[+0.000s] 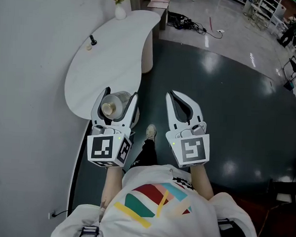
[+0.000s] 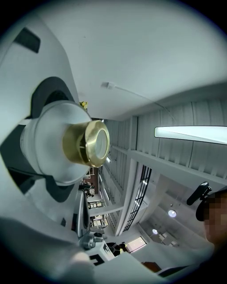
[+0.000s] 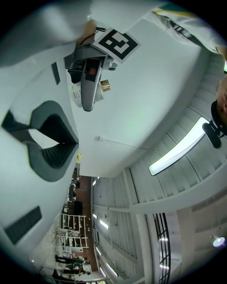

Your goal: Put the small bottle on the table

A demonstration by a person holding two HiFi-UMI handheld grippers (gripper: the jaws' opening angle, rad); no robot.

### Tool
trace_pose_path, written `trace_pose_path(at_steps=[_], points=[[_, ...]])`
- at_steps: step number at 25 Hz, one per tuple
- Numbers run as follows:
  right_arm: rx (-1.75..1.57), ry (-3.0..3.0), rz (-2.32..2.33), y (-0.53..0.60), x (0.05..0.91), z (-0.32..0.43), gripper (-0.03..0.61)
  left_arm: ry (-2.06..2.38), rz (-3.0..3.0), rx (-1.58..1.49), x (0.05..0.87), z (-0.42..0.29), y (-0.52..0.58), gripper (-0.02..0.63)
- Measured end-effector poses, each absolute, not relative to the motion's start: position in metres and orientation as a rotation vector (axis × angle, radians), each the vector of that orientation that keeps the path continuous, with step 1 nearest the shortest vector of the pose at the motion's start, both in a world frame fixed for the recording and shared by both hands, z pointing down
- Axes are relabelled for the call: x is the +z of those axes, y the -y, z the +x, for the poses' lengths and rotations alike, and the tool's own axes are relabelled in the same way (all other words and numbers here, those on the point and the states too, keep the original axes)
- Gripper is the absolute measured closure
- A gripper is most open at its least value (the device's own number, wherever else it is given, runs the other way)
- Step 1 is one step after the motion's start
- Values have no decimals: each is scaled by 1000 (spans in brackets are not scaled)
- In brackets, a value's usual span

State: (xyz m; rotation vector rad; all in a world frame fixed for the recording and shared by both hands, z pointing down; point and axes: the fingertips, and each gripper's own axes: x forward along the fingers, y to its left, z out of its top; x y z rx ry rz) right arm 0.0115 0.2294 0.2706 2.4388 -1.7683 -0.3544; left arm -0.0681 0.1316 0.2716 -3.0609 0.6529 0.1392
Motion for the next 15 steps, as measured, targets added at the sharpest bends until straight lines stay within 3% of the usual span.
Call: trace_pose_path(at_steps=[15], points=[[-409, 1794, 2427, -108, 251, 103, 566, -669, -3081, 140, 271, 25, -11, 259]])
